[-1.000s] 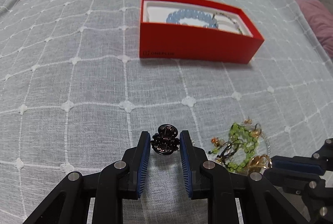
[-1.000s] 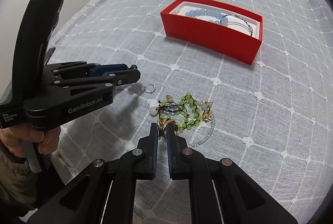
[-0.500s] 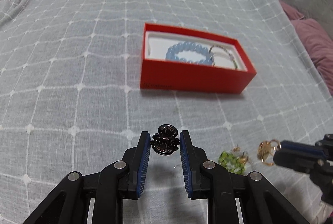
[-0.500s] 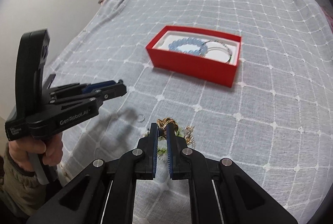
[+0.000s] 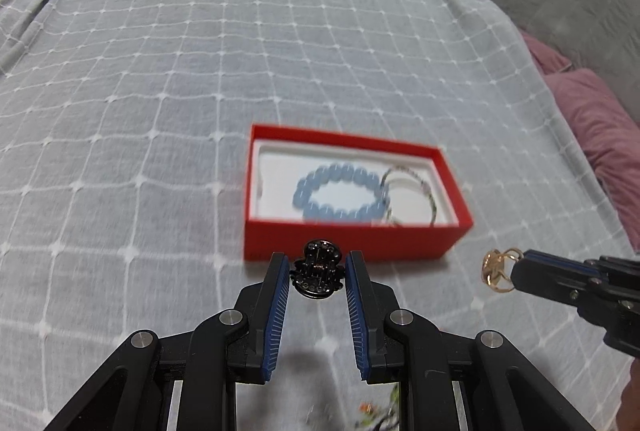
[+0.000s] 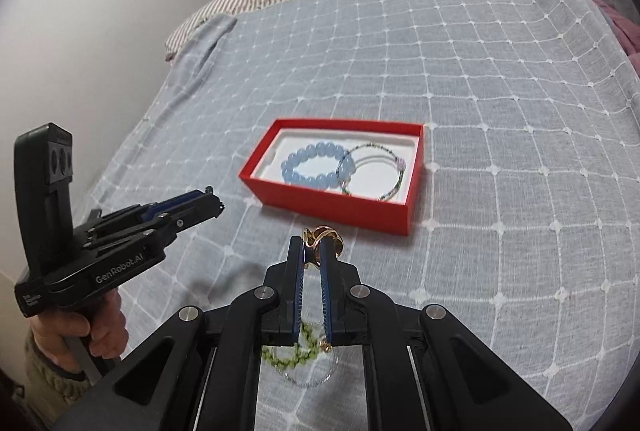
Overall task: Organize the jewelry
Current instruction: 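Carry the black charm with the left tool while the right tool carries the gold ring to the box, then open the left tool inside the box while the right tool opens, dropping charm and ring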
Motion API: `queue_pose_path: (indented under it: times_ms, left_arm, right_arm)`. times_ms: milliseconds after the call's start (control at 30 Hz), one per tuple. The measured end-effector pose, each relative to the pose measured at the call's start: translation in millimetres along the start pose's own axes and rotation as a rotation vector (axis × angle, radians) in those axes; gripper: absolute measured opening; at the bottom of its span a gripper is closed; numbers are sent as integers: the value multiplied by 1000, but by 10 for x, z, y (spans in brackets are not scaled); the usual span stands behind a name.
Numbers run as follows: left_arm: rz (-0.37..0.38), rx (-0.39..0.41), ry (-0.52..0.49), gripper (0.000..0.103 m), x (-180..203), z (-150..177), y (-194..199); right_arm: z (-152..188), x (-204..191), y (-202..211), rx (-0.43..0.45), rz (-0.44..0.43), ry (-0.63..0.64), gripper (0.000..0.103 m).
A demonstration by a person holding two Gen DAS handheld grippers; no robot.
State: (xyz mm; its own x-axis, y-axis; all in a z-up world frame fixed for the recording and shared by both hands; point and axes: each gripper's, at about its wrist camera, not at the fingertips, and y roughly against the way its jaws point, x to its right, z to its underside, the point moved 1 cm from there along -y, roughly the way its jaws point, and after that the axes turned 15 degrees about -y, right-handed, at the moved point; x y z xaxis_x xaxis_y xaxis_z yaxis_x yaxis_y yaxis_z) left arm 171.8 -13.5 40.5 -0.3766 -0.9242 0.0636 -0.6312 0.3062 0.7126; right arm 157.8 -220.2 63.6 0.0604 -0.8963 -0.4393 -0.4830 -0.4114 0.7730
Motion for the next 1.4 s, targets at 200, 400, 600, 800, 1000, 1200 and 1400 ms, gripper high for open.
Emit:
queue_pose_path:
  times_ms: [200,400,600,800,1000,1200,1400]
  left_arm:
    - [12,-8,-14,23,15,-220,-241]
    - [33,-12,-26,23,25,-399,-454]
    - [49,-35,-33,23,11,-459,-644]
    - [36,-70,-48,23,-34,-404,-787]
    - [46,-78,-50,23,-59,-402,-868]
    - [43,-77,-39,24,-65,-424,-835]
    - [52,-57,-35,24,-62,-456,-742]
  right_arm:
    - [-273,93,-144,3,13,-30,8]
    - [-376,246,-294,-5,30,-62,8]
    - [-469,276,-423,-3,43,-59,8]
    - [-567,149,-580,-4,37,-25,8]
    - [-585,162,-654,-3,67,-11,9]
    - [-647,225,-583,19,56,-48,9]
    - [-644,217,-520,31,52,-53,9]
